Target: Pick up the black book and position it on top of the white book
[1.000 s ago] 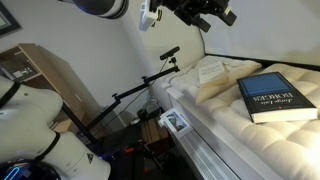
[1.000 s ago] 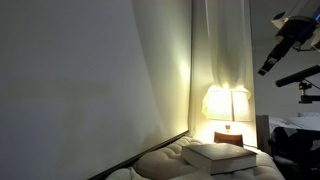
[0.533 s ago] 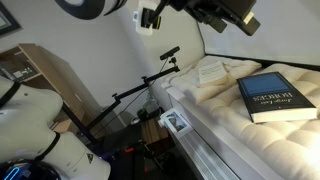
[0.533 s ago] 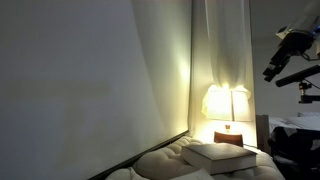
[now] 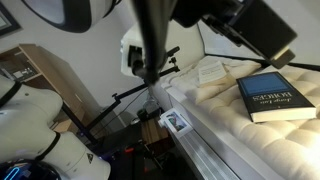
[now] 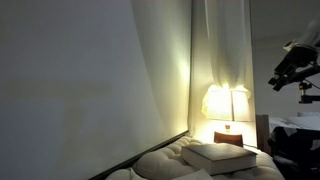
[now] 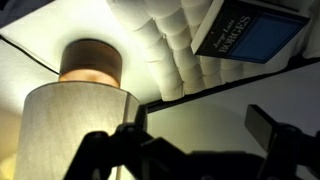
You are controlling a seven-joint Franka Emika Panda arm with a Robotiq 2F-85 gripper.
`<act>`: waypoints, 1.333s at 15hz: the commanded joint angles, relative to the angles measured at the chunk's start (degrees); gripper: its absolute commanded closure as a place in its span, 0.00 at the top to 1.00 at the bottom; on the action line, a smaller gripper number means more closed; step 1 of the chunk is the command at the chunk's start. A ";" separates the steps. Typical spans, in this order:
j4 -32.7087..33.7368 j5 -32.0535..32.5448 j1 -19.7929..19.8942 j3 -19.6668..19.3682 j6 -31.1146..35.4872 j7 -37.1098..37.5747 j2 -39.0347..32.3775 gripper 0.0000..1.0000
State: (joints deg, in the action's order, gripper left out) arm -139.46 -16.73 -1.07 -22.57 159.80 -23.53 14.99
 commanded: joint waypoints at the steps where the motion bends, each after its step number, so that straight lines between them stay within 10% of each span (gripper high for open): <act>1: 0.27 -4.05 -1.47 -2.94 -0.22 -3.19 -0.90 1.00; 20: 2.05 -3.59 -1.51 -2.41 -0.42 -2.26 -6.16 1.00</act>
State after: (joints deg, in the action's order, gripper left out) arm -139.25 -20.55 -2.22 -25.25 159.79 -26.52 12.34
